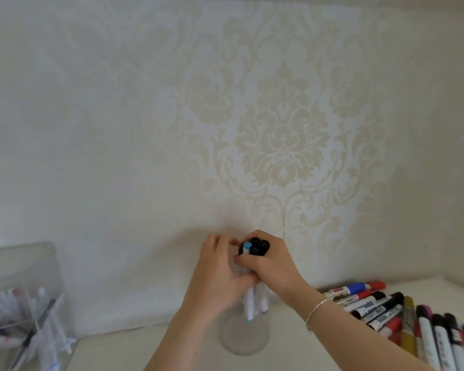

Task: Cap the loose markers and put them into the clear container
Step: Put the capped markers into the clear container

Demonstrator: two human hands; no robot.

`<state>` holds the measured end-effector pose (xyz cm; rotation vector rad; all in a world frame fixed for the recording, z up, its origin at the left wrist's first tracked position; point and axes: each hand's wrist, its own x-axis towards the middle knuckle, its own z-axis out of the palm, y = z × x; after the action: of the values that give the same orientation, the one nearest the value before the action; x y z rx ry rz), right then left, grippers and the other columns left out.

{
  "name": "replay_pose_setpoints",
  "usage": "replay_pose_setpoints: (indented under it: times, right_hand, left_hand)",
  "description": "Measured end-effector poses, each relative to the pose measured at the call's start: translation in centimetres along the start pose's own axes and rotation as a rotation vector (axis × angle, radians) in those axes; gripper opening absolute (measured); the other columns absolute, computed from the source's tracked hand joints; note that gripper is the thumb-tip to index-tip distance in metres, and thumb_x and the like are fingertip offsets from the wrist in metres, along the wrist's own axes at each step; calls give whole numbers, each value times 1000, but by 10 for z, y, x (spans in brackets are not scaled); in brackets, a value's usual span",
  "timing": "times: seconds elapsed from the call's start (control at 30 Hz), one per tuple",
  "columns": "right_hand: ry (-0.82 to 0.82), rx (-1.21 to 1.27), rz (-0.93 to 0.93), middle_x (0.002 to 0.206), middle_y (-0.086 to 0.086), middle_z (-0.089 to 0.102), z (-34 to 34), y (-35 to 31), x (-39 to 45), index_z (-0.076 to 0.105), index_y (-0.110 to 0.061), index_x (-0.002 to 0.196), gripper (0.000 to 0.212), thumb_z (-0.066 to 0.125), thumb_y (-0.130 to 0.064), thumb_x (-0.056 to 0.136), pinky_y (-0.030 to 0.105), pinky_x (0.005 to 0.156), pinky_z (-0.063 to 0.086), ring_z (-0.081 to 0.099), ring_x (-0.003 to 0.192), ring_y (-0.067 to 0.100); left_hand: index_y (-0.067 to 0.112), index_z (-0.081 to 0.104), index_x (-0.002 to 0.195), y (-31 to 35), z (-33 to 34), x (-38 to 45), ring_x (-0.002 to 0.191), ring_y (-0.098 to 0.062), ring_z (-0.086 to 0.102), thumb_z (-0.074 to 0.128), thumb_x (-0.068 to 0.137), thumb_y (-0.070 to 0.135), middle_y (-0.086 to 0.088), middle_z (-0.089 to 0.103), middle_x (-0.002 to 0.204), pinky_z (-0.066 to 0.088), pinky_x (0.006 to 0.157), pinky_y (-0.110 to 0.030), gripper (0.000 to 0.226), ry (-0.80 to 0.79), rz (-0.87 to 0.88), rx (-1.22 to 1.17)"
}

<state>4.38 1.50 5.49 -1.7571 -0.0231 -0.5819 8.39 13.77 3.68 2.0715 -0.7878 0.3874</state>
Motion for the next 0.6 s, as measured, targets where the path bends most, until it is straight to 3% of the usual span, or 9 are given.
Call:
replay_pose_setpoints:
  times: [0.1, 0.17, 0.23, 0.33, 0.4, 0.47, 0.5, 0.6]
  right_hand:
    - [-80, -77, 28, 71, -2, 61, -5, -2, 2, 67, -14, 78, 16, 68, -1, 69, 25, 63, 45, 56, 68, 10]
    - [-90, -113, 40, 72, -4, 59, -6, -3, 4, 65, -18, 76, 16, 67, -3, 69, 24, 62, 44, 55, 67, 10]
    - [-56, -138, 34, 81, -3, 60, -6, -2, 4, 64, -20, 77, 18, 69, -6, 68, 25, 66, 47, 57, 73, 12]
    - [-7, -106, 28, 96, -5, 61, -3, 3, 1, 65, -20, 87, 19, 68, -9, 73, 14, 69, 46, 58, 85, 6]
    - [10, -56, 19, 104, -9, 61, -2, 7, -1, 67, -20, 91, 18, 67, -13, 74, 5, 72, 41, 56, 97, 1]
    - [41, 35, 8, 103, -5, 64, -4, 8, -4, 69, -20, 88, 18, 67, -17, 70, 9, 81, 44, 59, 102, 6]
    - [64, 81, 7, 100, -1, 67, -6, 6, -5, 69, -18, 86, 15, 68, -16, 71, 15, 82, 48, 62, 98, 10]
    - [220, 165, 1, 85, 2, 69, -28, 2, -6, 69, -8, 83, 4, 65, -7, 82, 15, 76, 49, 62, 81, 8]
  left_hand:
    - [34, 43, 111, -5, 3, -2, 108, 11, 43, 78, 56, 51, 30, 27, 116, 42, 76, -5, 67, 39, -11, -60]
    - [33, 43, 116, -6, 6, -3, 104, 13, 48, 79, 51, 55, 38, 25, 119, 53, 78, -21, 78, 29, -48, -135]
    - [37, 41, 122, -7, 8, -3, 101, 9, 54, 81, 45, 58, 34, 31, 122, 59, 73, -36, 90, 13, -89, -201]
    - [43, 35, 131, -8, 9, -3, 111, -2, 56, 82, 42, 59, 23, 41, 130, 58, 80, -41, 102, -12, -122, -233]
    - [43, 32, 135, -7, 11, -2, 118, -3, 50, 81, 43, 58, 22, 39, 134, 57, 83, -41, 105, -25, -118, -212]
    - [44, 32, 135, -5, 12, -3, 121, -3, 47, 84, 42, 58, 21, 37, 134, 56, 87, -38, 107, -18, -112, -207]
    - [44, 32, 136, -4, 12, -4, 122, -2, 45, 86, 43, 56, 20, 38, 133, 52, 91, -31, 108, -9, -101, -205]
    - [42, 32, 137, 2, 15, -8, 122, 4, 39, 91, 49, 47, 19, 40, 132, 33, 93, -14, 106, 14, -35, -178]
